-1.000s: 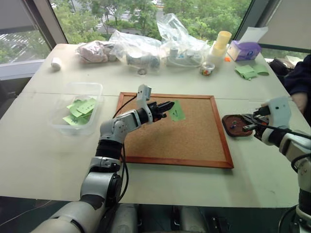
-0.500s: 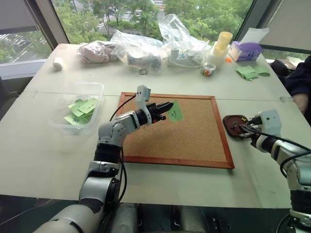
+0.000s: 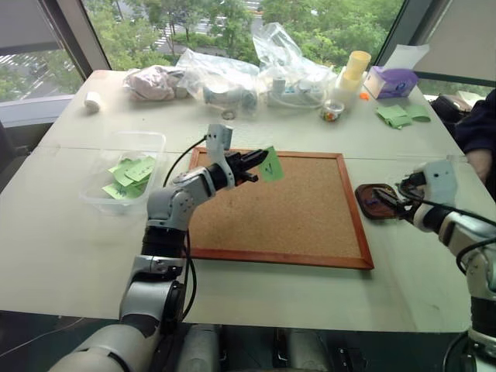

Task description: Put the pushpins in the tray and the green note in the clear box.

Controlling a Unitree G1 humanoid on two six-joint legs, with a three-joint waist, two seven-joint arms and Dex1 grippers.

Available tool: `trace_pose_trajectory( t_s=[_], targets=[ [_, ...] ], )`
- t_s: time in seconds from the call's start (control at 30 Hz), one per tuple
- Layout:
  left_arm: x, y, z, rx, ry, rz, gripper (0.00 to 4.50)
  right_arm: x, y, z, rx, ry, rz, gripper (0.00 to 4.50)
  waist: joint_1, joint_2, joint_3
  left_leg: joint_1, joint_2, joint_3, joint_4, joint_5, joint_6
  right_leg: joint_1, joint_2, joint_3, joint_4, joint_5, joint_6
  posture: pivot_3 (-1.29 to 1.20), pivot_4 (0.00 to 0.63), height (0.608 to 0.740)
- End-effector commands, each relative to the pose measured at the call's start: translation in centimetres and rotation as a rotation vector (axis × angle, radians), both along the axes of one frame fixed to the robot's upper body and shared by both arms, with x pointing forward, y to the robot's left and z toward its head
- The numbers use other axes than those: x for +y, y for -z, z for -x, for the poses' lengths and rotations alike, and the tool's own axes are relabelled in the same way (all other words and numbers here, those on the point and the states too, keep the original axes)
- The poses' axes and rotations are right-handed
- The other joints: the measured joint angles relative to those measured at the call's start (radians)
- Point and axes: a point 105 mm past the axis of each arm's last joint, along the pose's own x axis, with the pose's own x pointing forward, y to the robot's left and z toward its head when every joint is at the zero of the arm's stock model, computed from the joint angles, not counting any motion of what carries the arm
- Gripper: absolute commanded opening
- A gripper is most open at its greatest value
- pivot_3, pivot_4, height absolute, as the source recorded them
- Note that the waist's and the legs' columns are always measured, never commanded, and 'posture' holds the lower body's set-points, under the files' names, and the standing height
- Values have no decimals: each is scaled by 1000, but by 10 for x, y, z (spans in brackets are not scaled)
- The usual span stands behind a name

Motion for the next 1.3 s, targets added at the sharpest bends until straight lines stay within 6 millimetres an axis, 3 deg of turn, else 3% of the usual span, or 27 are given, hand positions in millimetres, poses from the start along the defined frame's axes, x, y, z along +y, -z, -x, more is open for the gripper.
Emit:
trace_pose_trajectory(
  t_s=[0.03,0.2,0.3,0.4,0.47,0.6,0.7,0.77,0.8,0.9,0.97,1.07,1.1,1.3],
  targets=[
    [4,-37,1,-109,-16,54,0,6,-23,2,-58,-37,13,2905,0,0,0,0,0,0,0,0,0,0,0,0,0,0,0,0,150,740],
    [21,-63,1,-197,-103,62,0,28,-36,-2,-71,-135,10,2905,-2,0,0,0,0,0,0,0,0,0,0,0,0,0,0,0,150,740],
    [47,-79,-3,-257,-253,25,0,65,-44,0,-78,-301,-45,2905,-6,0,0,0,1,0,0,0,0,0,1,0,1,0,0,0,150,740],
    [104,-91,-4,-311,-531,-38,0,106,-51,4,-90,-490,-95,2905,-12,0,0,0,2,-1,0,0,0,0,2,0,1,0,0,0,150,740],
    [133,-93,0,-324,-661,-68,0,119,-51,4,-86,-550,-99,2905,-13,0,0,0,2,-2,0,0,0,0,2,0,1,0,0,0,150,740],
    [178,-85,12,-294,-855,-114,0,136,-52,3,-81,-633,-108,2905,-1,0,0,0,2,-2,1,0,0,0,1,0,1,0,0,0,150,740],
    [224,-55,23,-211,-1010,-167,0,144,-53,0,-80,-685,-105,2905,0,0,0,0,2,-1,2,0,0,0,1,0,1,0,0,0,150,740],
    [243,-41,28,-165,-1069,-185,0,146,-53,-2,-78,-700,-97,2905,0,-1,0,0,2,-1,2,0,1,0,1,0,1,0,0,0,150,740],
    [249,-33,29,-147,-1078,-191,333,147,-53,-4,-77,-707,-96,2955,0,-1,0,0,2,-1,2,0,0,1,1,-1,1,0,0,0,150,740],
    [249,-14,30,-111,-1025,-206,1437,148,-52,-7,-74,-718,-93,2982,1,-1,0,-1,2,-1,2,0,0,1,1,-1,1,0,0,0,150,740],
    [243,-12,32,-112,-967,-202,2478,146,-50,-9,-72,-713,-86,2982,1,-1,0,-1,2,-1,3,0,0,1,1,-1,1,0,0,0,150,740],
    [227,-25,36,-160,-842,-148,4051,142,-48,-10,-67,-699,-83,2982,-1,-1,0,-1,2,-1,3,0,0,1,0,-1,1,0,0,0,150,740],
    [220,-30,37,-176,-796,-138,4369,140,-47,-10,-65,-693,-77,2982,-2,-1,0,-1,2,-1,3,0,0,1,0,-1,1,0,0,0,150,740],
    [155,-54,53,-263,-409,-123,4369,121,-30,-2,-10,-648,-73,2982,0,-1,0,-1,2,-1,3,0,0,1,0,-1,1,0,0,0,150,740]
  ],
)
